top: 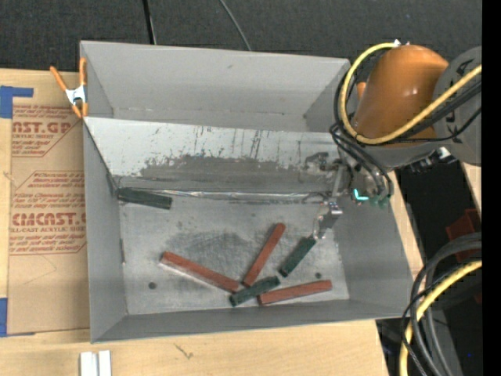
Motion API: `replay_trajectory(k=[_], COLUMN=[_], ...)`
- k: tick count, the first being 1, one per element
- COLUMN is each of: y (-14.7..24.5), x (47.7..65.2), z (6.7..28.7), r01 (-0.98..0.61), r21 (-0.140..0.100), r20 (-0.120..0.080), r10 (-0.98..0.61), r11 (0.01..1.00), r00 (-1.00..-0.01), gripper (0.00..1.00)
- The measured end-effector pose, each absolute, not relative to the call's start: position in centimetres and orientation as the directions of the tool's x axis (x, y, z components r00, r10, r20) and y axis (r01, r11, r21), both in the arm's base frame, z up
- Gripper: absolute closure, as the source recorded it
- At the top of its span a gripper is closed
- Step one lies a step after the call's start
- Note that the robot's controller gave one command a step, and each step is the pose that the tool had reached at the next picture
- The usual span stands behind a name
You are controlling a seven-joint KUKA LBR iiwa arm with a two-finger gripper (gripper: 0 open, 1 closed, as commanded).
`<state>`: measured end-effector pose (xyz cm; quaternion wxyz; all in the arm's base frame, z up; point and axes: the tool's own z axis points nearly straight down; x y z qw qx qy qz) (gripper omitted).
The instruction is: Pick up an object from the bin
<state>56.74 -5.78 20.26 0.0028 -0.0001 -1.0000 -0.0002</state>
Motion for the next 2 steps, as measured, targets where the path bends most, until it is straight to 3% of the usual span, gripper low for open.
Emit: replay_trajectory(k=[1, 2], y=[-5.8, -5.0], x=[56.9, 56.8], z=[20.7, 17.2], r01=[-0.001, -0.128], r21=[-0.001, -0.001], r20=[-0.002, -0.005], r10=[-0.001, -0.128], r11=[1.0, 0.992], r00=[-1.0, -0.992], gripper=[0.0, 0.0])
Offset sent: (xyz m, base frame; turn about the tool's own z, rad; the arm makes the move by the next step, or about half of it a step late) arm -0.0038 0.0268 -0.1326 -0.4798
